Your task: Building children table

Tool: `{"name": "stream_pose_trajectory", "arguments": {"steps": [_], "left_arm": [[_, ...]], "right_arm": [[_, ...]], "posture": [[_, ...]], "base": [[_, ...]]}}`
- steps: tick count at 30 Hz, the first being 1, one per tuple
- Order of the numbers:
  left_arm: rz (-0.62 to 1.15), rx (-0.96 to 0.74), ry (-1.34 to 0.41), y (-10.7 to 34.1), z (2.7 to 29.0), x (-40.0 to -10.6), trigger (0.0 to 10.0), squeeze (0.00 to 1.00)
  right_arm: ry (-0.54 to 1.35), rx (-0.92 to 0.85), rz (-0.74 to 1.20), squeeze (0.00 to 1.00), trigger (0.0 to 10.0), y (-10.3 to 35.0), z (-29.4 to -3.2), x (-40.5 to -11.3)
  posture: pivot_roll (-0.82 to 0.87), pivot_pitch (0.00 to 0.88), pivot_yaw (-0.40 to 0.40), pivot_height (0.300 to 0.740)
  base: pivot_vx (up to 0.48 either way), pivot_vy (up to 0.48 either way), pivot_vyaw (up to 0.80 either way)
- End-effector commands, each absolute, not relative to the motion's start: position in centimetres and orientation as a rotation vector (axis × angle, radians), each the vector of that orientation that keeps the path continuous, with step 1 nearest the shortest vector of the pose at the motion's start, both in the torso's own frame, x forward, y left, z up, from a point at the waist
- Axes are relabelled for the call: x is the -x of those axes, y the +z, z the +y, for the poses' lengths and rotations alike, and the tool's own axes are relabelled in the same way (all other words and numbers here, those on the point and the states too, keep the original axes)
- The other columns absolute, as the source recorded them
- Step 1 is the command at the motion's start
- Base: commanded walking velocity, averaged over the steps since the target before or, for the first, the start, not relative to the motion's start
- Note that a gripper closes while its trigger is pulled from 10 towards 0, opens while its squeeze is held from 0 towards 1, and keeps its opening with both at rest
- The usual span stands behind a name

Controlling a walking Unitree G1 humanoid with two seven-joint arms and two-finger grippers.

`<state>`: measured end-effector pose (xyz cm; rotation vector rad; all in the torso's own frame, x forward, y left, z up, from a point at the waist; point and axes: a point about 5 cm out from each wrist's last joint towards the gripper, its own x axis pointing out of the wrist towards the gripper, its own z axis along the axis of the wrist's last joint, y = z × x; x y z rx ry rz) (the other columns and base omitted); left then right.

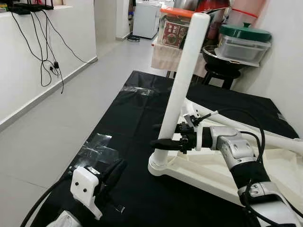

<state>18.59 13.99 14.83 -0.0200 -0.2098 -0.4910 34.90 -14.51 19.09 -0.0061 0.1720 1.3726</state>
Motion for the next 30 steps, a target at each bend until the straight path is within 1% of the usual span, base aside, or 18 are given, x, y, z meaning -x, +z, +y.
{"name": "stream_pose_trajectory", "arguments": {"steps": [1, 5, 7, 9, 11, 14, 15, 16, 18, 20, 21, 22, 23, 24, 25, 26, 29, 30], "left_arm": [[-0.207, 0.018, -0.490, 14.6, 13.8, -18.6, 10.0, 0.00], [-0.208, 0.019, -0.488, 14.6, 13.7, -18.6, 10.0, 0.00], [-0.210, 0.020, -0.487, 14.6, 13.7, -18.6, 10.0, 0.00], [-0.212, 0.025, -0.486, 14.8, 13.6, -18.5, 10.0, 0.00], [-0.212, 0.025, -0.486, 14.8, 13.6, -18.5, 10.0, 0.00], [-0.214, 0.031, -0.491, 14.9, 13.6, -18.4, 10.0, 0.00], [-0.214, 0.031, -0.493, 15.0, 13.6, -18.3, 10.0, 0.00], [-0.214, 0.031, -0.493, 15.0, 13.6, -18.3, 10.0, 0.00], [-0.213, 0.031, -0.493, 15.1, 13.8, -18.2, 10.0, 0.00], [-0.213, 0.031, -0.493, 15.1, 13.8, -18.2, 10.0, 0.00], [-0.213, 0.032, -0.492, 15.1, 14.0, -18.1, 10.0, 0.00], [-0.212, 0.031, -0.491, 15.1, 14.1, -18.2, 10.0, 0.00], [-0.211, 0.031, -0.490, 15.1, 14.2, -18.2, 10.0, 0.00], [-0.211, 0.031, -0.490, 15.1, 14.2, -18.2, 10.0, 0.00], [-0.208, 0.032, -0.492, 15.1, 14.2, -18.3, 10.0, 0.00], [-0.207, 0.032, -0.497, 15.0, 14.1, -18.4, 10.0, 0.00], [-0.208, 0.032, -0.500, 15.0, 14.1, -18.5, 10.0, 0.00], [-0.210, 0.032, -0.492, 15.0, 14.1, -18.5, 10.0, 0.00]], "right_arm": [[1.371, -0.005, 0.169, 0.00, 0.0, 18.7, -15.2, -35.0], [1.363, 0.000, 0.181, 0.00, 0.0, 18.3, -15.7, -35.1], [1.353, -0.008, 0.170, 0.00, 0.0, 18.2, -16.4, -35.0], [1.293, 0.022, 0.151, 0.00, 0.0, 18.1, -18.0, -34.5], [1.293, 0.022, 0.151, 0.00, 0.0, 18.1, -18.0, -34.5], [1.130, 0.127, 0.144, 0.00, 0.0, 18.2, -19.9, -33.7], [1.059, 0.141, 0.138, 0.00, 0.0, 18.3, -20.1, -33.4], [1.059, 0.141, 0.138, 0.00, 0.0, 18.3, -20.1, -33.4], [0.663, 0.097, 0.104, 0.00, 0.0, 17.4, -18.6, -33.8], [0.663, 0.097, 0.104, 0.00, 0.0, 17.4, -18.6, -33.8], [0.390, -0.023, 0.156, 0.00, 0.0, 15.3, -16.9, -32.4], [0.323, -0.032, 0.199, 0.00, 0.0, 12.6, -14.2, -29.9], [0.389, 0.028, 0.256, 0.00, 0.0, 11.3, -11.8, -28.2], [0.389, 0.028, 0.256, 0.00, 0.0, 11.3, -11.8, -28.2], [0.440, 0.020, 0.242, 0.00, 0.0, 11.4, -10.9, -28.0], [0.497, 0.028, 0.251, 0.00, 0.0, 11.4, -10.7, -28.3], [0.515, 0.022, 0.244, 0.00, 0.0, 11.9, -11.1, -28.9], [0.519, 0.037, 0.240, 0.00, 0.5, 11.9, -11.1, -28.9]], "posture": [[0.06, 0.000, -0.152, 0.740], [0.06, 0.000, -0.153, 0.740], [0.05, 0.000, -0.154, 0.740], [0.02, 0.000, -0.146, 0.740], [0.02, 0.000, -0.146, 0.740], [0.00, 0.008, -0.145, 0.740], [0.00, 0.012, -0.146, 0.740], [0.00, 0.012, -0.146, 0.740], [-0.01, 0.021, -0.145, 0.740], [-0.01, 0.021, -0.145, 0.740], [-0.02, 0.031, -0.133, 0.740], [-0.02, 0.029, -0.122, 0.740], [-0.02, 0.026, -0.118, 0.740], [-0.02, 0.026, -0.118, 0.740], [-0.02, 0.022, -0.122, 0.740], [-0.02, 0.018, -0.135, 0.740], [-0.02, 0.018, -0.135, 0.740], [-0.02, 0.015, -0.133, 0.740]], "base": [[0.000, 0.000, 0.00], [0.000, 0.000, 0.00], [0.000, 0.000, 0.00], [0.000, 0.000, 0.00], [0.000, 0.000, 0.00], [0.000, 0.000, 0.00], [0.000, 0.000, 0.00], [0.000, 0.000, 0.00], [0.000, 0.000, 0.00], [0.000, 0.000, 0.00], [0.000, 0.000, 0.00], [0.000, 0.000, 0.00], [0.000, 0.000, 0.00], [0.000, 0.000, 0.00], [0.000, 0.000, 0.00], [0.000, 0.000, 0.00], [0.000, 0.000, 0.00], [0.000, 0.000, 0.00]]}}
